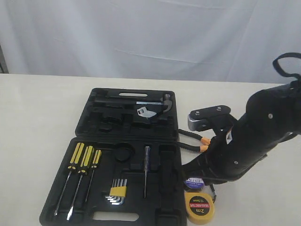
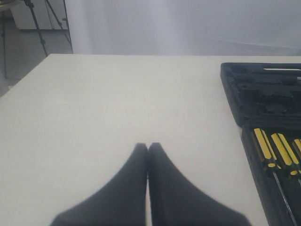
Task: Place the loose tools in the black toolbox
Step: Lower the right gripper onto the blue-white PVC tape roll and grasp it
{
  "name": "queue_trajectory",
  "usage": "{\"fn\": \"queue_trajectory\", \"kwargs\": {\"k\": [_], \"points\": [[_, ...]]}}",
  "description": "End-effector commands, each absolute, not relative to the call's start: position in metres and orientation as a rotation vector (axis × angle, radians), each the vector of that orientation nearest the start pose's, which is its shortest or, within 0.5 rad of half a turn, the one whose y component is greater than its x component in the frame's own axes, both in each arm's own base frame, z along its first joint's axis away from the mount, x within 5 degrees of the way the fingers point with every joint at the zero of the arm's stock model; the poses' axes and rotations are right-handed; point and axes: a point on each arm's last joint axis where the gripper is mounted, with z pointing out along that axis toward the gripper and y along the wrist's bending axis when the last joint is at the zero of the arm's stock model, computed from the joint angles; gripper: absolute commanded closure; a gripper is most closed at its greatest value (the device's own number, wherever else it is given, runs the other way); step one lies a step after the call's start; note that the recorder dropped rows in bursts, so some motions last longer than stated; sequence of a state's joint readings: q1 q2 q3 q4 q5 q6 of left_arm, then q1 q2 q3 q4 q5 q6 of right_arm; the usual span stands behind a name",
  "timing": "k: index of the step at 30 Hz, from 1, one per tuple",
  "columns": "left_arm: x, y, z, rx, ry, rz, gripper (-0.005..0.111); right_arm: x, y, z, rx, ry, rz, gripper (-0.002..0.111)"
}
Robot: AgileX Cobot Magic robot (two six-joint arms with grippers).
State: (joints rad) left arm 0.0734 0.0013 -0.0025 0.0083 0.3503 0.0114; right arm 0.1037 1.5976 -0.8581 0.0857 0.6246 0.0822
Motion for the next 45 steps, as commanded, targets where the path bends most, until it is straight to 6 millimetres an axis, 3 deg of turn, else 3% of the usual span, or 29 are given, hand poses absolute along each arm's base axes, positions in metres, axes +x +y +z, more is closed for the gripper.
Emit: {"fn": "queue_trajectory", "kwargs": {"k": [1,9,11,16,18,25,36,45], "points": [[0.053,0.004,0.182,-0.056,1.825,0.053,0.107,0.291,0.034,0.177,0.011,2.8,0.093,0.109],[0.053,0.004,0.182,-0.056,1.825,0.053,0.107,0.294,0.033,0.178,-0.108,2.77,0.055,0.107],[0.053,0.004,0.182,-0.056,1.825,0.053,0.107,0.294,0.033,0.178,-0.162,2.767,0.044,0.096],[0.053,0.004,0.182,-0.056,1.825,0.053,0.107,0.295,0.034,0.178,-0.192,2.749,0.039,0.053],[0.053,0.004,0.182,-0.056,1.825,0.053,0.107,0.296,0.034,0.179,-0.191,2.735,0.039,0.045],[0.053,0.004,0.182,-0.056,1.825,0.053,0.107,0.298,0.034,0.177,-0.197,2.723,0.033,0.046],[0.053,0.004,0.182,-0.056,1.825,0.053,0.107,0.305,0.033,0.146,-0.25,2.794,-0.004,0.046],[0.053,0.004,0.182,-0.056,1.825,0.053,0.107,0.305,0.033,0.143,-0.232,2.806,0.008,0.046]]}}
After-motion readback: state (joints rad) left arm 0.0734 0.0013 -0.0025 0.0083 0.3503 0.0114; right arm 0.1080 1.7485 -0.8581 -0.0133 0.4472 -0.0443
